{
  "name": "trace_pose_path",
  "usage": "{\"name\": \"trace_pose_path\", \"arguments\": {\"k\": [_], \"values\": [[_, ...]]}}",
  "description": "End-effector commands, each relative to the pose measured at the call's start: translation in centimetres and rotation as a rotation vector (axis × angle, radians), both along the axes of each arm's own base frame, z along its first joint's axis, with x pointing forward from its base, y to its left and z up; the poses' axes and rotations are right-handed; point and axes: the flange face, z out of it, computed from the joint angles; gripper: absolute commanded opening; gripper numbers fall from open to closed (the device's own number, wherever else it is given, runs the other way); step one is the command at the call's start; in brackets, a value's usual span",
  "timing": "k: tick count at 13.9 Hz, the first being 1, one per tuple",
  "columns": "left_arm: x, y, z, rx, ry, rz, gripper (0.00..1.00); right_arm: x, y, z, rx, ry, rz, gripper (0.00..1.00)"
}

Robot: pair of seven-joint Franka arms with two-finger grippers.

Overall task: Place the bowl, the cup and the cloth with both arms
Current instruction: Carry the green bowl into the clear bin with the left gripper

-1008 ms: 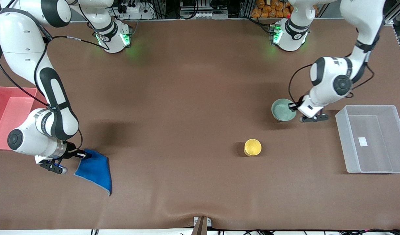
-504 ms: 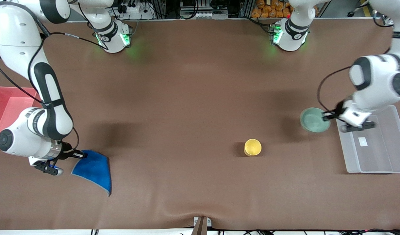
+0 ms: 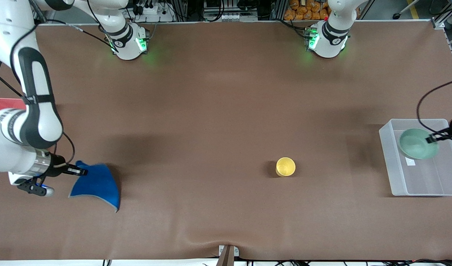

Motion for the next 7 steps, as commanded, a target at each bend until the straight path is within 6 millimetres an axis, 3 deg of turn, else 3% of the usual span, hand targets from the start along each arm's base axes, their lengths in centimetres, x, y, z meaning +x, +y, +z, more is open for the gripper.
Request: {"name": "trace_pose_path", "arguments": {"k": [1,4,7], "values": [[-0.3,5.8,-4.2,-0.033,0.048,0.04,0.0,-1.7,-0.4,4.1,0.016,0.004,0.072,0.0],[-1.7,8.9,-7.2,-0.056,0.065,0.029,0.0,-3.7,-2.0,7.4,-0.031,0.058,0.116,0.0],[-1.9,9.6,-10.5,-0.085,0.078,-0.081,0.0,-6.0,-2.4,11.9,-0.075,0.094,0.144,0.0]]}}
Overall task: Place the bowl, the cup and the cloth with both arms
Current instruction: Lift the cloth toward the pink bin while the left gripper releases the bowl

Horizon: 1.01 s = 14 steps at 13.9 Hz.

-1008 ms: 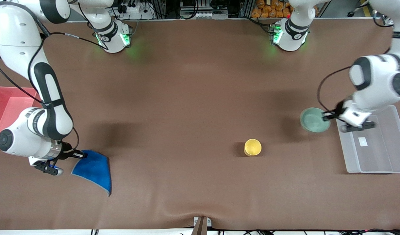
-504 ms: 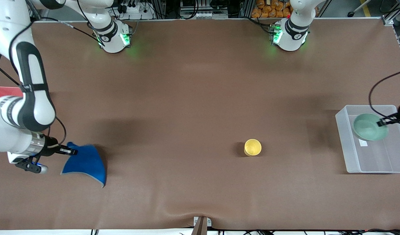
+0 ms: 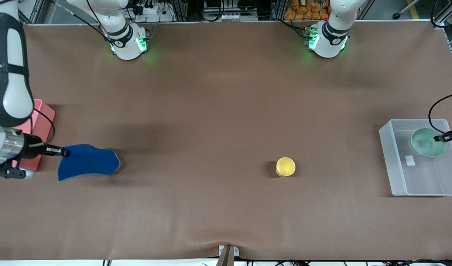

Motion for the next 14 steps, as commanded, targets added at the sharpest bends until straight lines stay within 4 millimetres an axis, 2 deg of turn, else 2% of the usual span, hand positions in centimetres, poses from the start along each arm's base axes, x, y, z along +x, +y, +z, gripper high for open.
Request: {"name": "trace_pose_path", "arguments": {"k": [1,4,6,10,11,12,13,14], "values": [[0.8,0.3,-1.9,0.0,-0.011,-0.052,0.0,-2.8,-0.2,4.8,-0.05,0.02,0.038,0.0],[0.8,0.2,-4.5,-0.018,-0.01,-0.132,0.0,-5.4,-0.6,8.4,-0.123,0.07,0.066,0.0],[0.1,0.8,-5.4,-0.027,-0.008,-0.139,0.0,-7.0,-1.3,10.4,-0.172,0.1,0.107,0.0],[0.1,0.4,-7.3,-0.036,-0.003,-0.146,0.0,-10.6,-3.0,14.3,-0.2,0.146,0.13,0.0],[0.2,0.4,-7.8,-0.036,-0.008,-0.15,0.09,-11.5,-3.5,15.0,-0.193,0.158,0.136,0.0],[0.4,0.1,-8.1,-0.037,-0.012,-0.161,0.49,-12.3,-4.3,15.5,-0.188,0.175,0.125,0.0],[0.6,0.3,-7.9,-0.026,-0.019,-0.172,0.99,-13.1,-5.8,15.9,-0.195,0.185,0.12,0.0],[0.9,0.2,-7.4,-0.007,-0.02,-0.191,1.0,-13.7,-7.3,16.2,-0.201,0.19,0.138,0.0]]}}
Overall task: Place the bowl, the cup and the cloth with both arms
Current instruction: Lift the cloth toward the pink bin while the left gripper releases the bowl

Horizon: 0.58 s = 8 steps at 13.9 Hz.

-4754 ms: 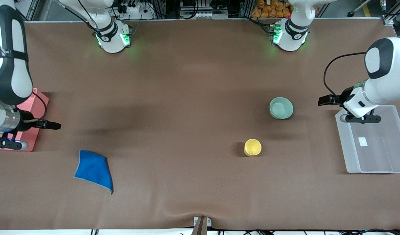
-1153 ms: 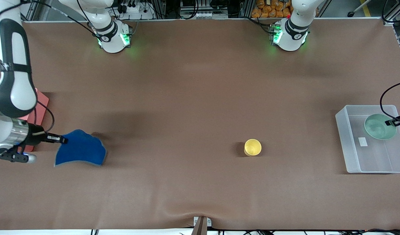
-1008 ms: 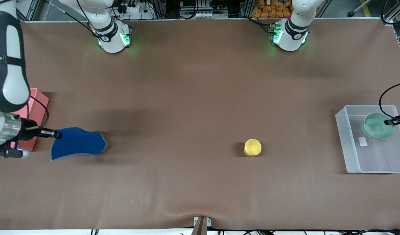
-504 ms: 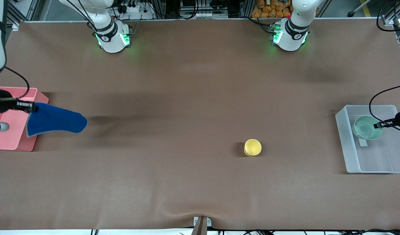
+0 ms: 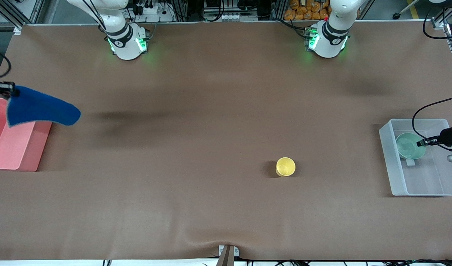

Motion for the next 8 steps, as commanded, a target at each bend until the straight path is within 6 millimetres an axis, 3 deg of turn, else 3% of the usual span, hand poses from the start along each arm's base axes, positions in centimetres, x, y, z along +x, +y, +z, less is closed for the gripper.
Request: {"name": "trace_pose_path", "arguments": {"k": [1,3,5,6,8], "values": [[1.1,-0.2,1.4,0.055,-0.018,-0.065,1.0,-2.5,-4.5,0.7,-0.012,0.019,0.024,0.0],[1.7,0.2,4.9,0.099,-0.052,-0.079,1.0,-3.5,-8.4,0.3,-0.044,0.041,0.029,0.0],[2.0,-0.6,9.8,0.116,-0.079,-0.079,1.0,-3.8,-11.4,-0.1,-0.106,0.049,0.025,0.0],[2.8,-1.8,12.2,0.115,-0.095,-0.095,1.0,-3.9,-13.4,-1.2,-0.11,0.066,0.017,0.0],[3.3,-4.3,14.5,0.099,-0.091,-0.11,1.0,-3.7,-17.4,-3.4,-0.122,0.054,0.039,0.0]]}}
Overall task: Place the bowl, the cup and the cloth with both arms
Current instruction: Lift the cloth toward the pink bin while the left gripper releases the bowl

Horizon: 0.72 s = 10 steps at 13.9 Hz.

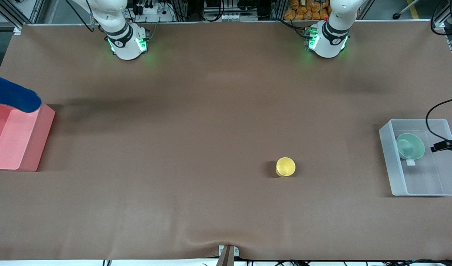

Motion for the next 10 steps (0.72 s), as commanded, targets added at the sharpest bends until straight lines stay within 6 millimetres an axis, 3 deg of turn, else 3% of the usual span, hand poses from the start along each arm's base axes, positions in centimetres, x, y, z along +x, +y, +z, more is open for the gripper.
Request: {"name": "trace_pose_path", "arguments": {"k": [1,3,5,7,10], "values": [[0.5,-3.8,4.1,0.004,-0.009,-0.025,1.0,0.2,-5.0,-3.0,-0.022,0.013,0.04,0.0],[1.6,-7.5,6.9,-0.002,-0.036,0.062,1.0,0.0,-8.0,-4.5,-0.057,0.017,0.075,0.0],[2.8,-12.6,7.7,-0.035,-0.025,0.07,1.0,-0.2,-10.8,-6.6,-0.052,0.013,0.098,0.0],[3.3,-16.2,8.1,-0.061,-0.002,0.118,1.0,-0.4,-12.7,-8.5,-0.053,-0.003,0.125,0.0],[4.8,-25.9,7.8,-0.088,0.016,0.124,1.0,-0.8,-15.3,-10.7,-0.055,-0.026,0.149,0.0]]}}
